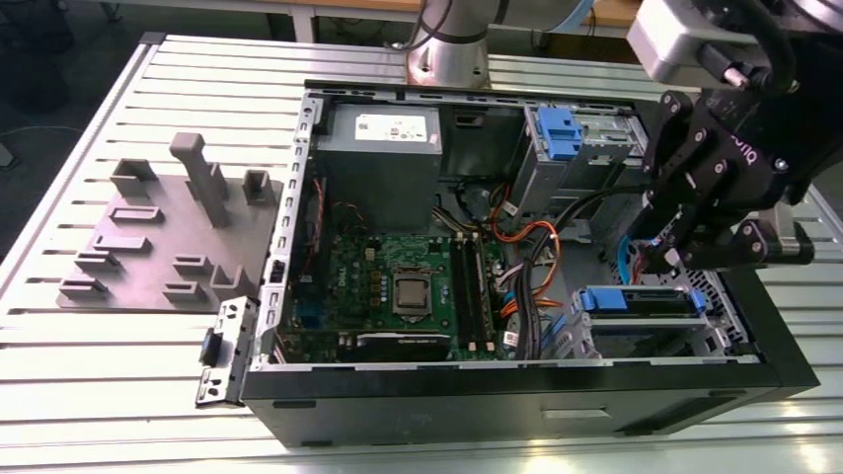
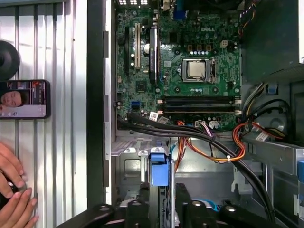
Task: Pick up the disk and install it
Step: 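Insert the disk into the insertion slot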
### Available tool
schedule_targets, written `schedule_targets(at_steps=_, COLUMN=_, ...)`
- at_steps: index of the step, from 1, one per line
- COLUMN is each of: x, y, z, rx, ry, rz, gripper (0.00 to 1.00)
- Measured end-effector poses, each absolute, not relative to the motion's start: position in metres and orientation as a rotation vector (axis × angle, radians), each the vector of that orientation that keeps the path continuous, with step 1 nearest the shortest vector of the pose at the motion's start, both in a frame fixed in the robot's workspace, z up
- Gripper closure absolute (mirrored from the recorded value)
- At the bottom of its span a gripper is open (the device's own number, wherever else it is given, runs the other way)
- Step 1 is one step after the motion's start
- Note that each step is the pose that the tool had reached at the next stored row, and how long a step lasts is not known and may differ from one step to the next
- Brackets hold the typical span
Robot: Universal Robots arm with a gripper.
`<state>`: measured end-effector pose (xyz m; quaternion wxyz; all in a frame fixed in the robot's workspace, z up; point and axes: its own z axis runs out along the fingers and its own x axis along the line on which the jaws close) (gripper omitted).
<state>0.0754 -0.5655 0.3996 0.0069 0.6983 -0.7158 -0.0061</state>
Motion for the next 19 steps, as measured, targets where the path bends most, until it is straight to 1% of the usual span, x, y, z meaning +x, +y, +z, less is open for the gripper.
schedule_targets(at_steps=2, x=0.075, y=-0.565, z=0.396, rx=2.184, ry=-2.239, rz=-0.019, gripper=0.70)
schedule_targets(at_steps=3, x=0.075, y=-0.565, z=0.394, rx=2.184, ry=-2.239, rz=-0.019, gripper=0.70)
schedule_targets(at_steps=5, x=0.075, y=-0.565, z=0.390, rx=2.184, ry=-2.239, rz=-0.019, gripper=0.82)
schedule_targets(at_steps=6, x=0.075, y=-0.565, z=0.389, rx=2.184, ry=-2.239, rz=-0.019, gripper=0.82)
schedule_targets(at_steps=7, x=0.075, y=-0.565, z=0.387, rx=2.184, ry=-2.239, rz=-0.019, gripper=0.87)
schedule_targets(at_steps=8, x=0.075, y=-0.565, z=0.385, rx=2.184, ry=-2.239, rz=-0.019, gripper=0.89)
schedule_targets(at_steps=19, x=0.075, y=-0.565, z=0.384, rx=2.184, ry=-2.239, rz=-0.019, gripper=0.89)
